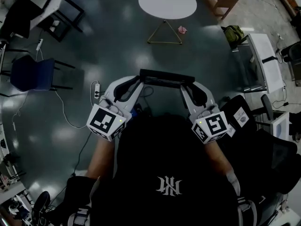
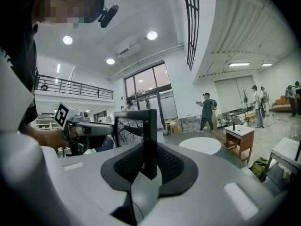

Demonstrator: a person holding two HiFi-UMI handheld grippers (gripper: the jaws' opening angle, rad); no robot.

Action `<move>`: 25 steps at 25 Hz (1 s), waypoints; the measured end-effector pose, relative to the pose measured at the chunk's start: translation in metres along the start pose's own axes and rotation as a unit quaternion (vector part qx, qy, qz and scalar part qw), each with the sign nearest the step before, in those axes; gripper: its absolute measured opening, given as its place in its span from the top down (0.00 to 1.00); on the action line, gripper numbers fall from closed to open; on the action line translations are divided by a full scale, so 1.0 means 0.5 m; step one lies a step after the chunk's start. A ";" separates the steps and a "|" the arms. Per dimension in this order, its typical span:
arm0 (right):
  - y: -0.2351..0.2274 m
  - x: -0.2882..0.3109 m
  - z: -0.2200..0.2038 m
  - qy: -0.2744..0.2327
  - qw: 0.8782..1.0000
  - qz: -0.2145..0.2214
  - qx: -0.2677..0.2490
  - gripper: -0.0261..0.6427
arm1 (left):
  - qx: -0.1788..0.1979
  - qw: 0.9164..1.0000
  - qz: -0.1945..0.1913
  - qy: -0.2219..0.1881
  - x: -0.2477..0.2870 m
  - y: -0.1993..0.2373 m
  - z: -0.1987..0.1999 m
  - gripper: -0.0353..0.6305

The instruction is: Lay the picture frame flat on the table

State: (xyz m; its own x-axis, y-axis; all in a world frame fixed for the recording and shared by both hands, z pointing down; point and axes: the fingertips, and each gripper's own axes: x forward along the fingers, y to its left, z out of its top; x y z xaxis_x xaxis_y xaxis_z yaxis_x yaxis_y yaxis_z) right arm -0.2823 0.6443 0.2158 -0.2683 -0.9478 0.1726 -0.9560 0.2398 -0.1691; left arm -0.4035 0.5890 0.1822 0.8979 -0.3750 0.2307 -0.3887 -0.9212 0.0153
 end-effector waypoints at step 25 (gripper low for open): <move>-0.058 -0.102 -0.046 -0.008 0.999 0.018 0.037 0.83 | 0.007 0.999 0.007 0.032 0.042 -0.119 -0.012 0.87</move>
State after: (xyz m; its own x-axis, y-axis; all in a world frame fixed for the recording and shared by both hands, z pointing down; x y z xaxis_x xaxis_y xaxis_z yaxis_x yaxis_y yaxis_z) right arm -0.2438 0.6904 0.2344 -0.3003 -0.9419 0.1504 -0.9340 0.2585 -0.2465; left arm -0.3628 0.6364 0.1919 0.8774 -0.3800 0.2928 -0.3968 -0.9179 -0.0025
